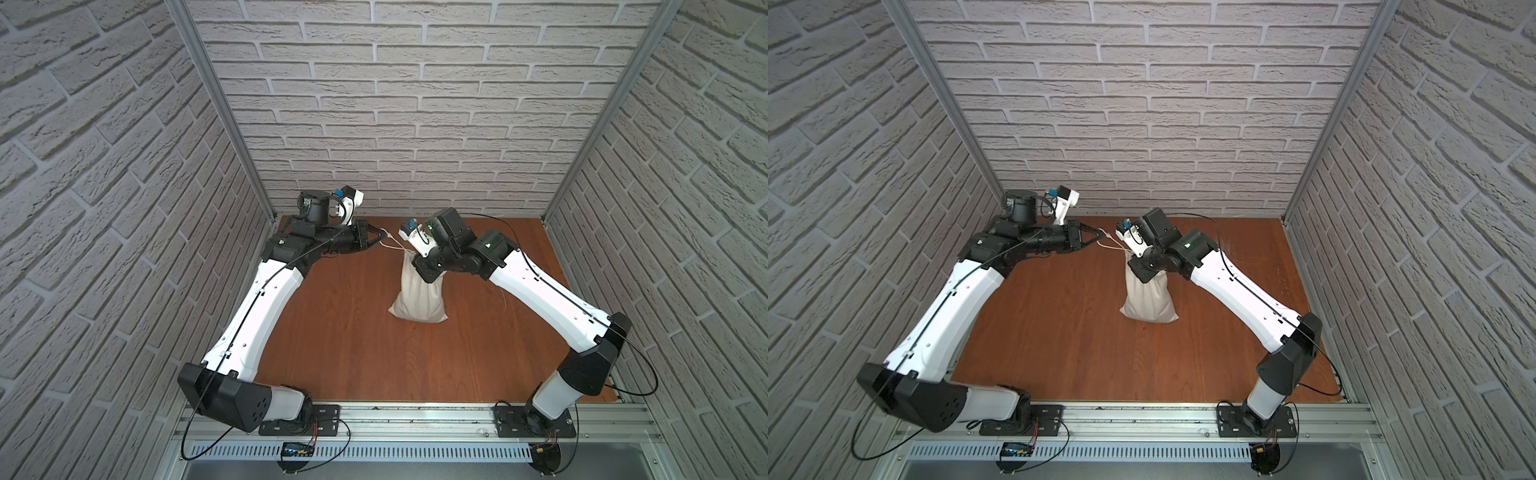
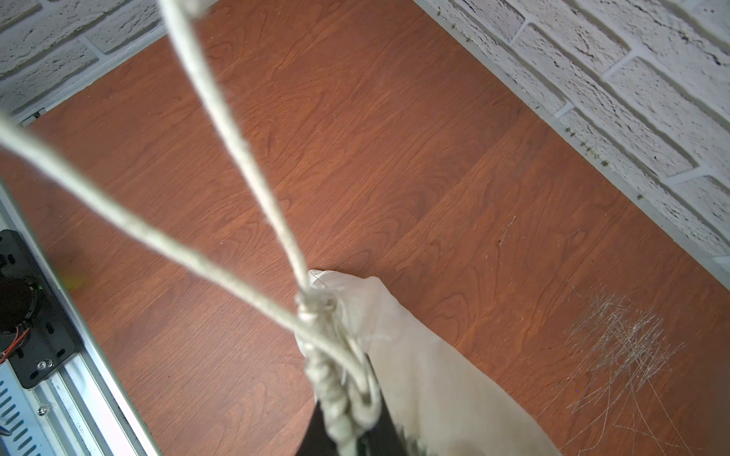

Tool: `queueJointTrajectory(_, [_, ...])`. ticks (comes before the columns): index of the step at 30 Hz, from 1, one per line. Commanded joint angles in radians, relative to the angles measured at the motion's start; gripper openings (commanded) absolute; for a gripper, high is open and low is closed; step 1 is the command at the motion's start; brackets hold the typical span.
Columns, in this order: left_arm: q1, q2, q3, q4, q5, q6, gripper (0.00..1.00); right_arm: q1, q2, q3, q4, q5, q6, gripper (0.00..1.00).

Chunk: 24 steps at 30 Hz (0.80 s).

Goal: Close the soil bag
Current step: Frap the soil bag at the center of the board.

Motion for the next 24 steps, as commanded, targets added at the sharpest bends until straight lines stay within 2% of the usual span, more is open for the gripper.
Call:
queueJointTrajectory(1, [0.006,0.015,0.054,-0.081,0.038,0.031,0.00,-0.013,-0.044,-0.015,0.056,-0.030,0.016,0.05])
queueJointTrajectory(3, [0.005,0.026,0.071,-0.094,0.039,0.033,0.00,-0.016,-0.047,-0.017,0.066,-0.050,0.018,0.09])
queueJointTrajectory(7, [-0.001,0.051,0.111,-0.112,0.056,0.031,0.00,-0.029,-0.062,-0.014,0.098,-0.113,0.013,0.31])
queueJointTrajectory(10, [-0.002,0.079,0.170,-0.143,0.087,0.025,0.00,-0.037,-0.065,0.010,0.100,-0.159,-0.011,0.41])
queueJointTrajectory(16, [0.011,0.149,0.304,-0.248,0.154,0.030,0.00,-0.062,-0.059,0.057,0.090,-0.242,-0.066,0.45])
queueJointTrajectory(24, [0.014,0.163,0.324,-0.246,0.165,0.003,0.00,-0.069,0.017,0.132,0.107,-0.387,-0.122,0.43])
